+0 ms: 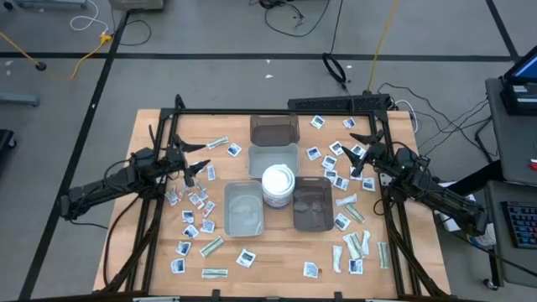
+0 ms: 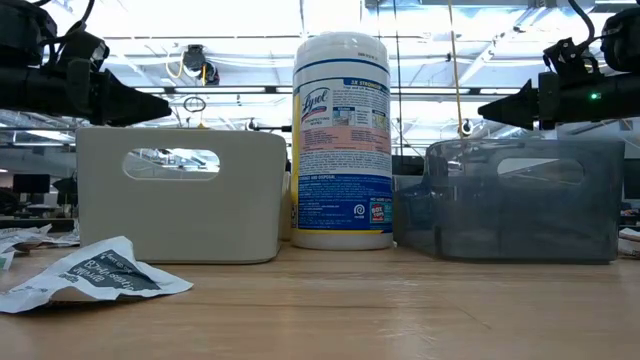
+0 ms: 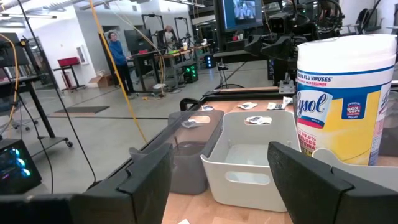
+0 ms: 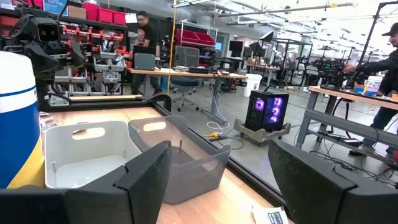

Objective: Pick & Place First Aid Supplies

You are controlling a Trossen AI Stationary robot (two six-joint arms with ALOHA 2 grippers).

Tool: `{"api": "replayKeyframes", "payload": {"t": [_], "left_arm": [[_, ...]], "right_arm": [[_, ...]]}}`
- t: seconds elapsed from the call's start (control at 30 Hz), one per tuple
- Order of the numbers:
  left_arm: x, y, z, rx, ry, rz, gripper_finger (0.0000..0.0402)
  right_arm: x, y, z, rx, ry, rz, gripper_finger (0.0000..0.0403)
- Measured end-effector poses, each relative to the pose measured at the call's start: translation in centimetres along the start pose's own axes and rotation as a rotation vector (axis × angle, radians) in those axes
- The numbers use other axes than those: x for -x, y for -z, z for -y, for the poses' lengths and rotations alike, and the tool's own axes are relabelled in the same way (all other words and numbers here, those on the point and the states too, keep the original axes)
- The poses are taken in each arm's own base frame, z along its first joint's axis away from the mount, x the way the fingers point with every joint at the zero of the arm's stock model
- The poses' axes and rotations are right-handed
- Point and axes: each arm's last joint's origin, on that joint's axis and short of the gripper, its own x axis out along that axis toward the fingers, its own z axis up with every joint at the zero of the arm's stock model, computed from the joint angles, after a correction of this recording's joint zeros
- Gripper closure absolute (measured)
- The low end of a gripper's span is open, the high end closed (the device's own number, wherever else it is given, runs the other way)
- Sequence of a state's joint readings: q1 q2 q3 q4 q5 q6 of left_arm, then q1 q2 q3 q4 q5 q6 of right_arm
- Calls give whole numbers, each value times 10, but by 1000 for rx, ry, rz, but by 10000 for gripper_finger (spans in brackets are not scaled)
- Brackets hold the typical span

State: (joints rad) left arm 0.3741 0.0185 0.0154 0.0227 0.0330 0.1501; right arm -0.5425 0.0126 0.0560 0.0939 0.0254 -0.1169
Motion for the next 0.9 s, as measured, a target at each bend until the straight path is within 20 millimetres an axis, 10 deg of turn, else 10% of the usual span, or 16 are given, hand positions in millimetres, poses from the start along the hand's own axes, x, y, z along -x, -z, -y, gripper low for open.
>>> {"api": "replayKeyframes", "payload": {"t": [0.57,0.9], "left_arm": [[1,-9,-2,102,-14,51,133],[15,-51,-8,113,-22,-34,133]], "right_arm": [[0,0,0,0,0,0,140],[0,0,0,0,0,0,140]]}}
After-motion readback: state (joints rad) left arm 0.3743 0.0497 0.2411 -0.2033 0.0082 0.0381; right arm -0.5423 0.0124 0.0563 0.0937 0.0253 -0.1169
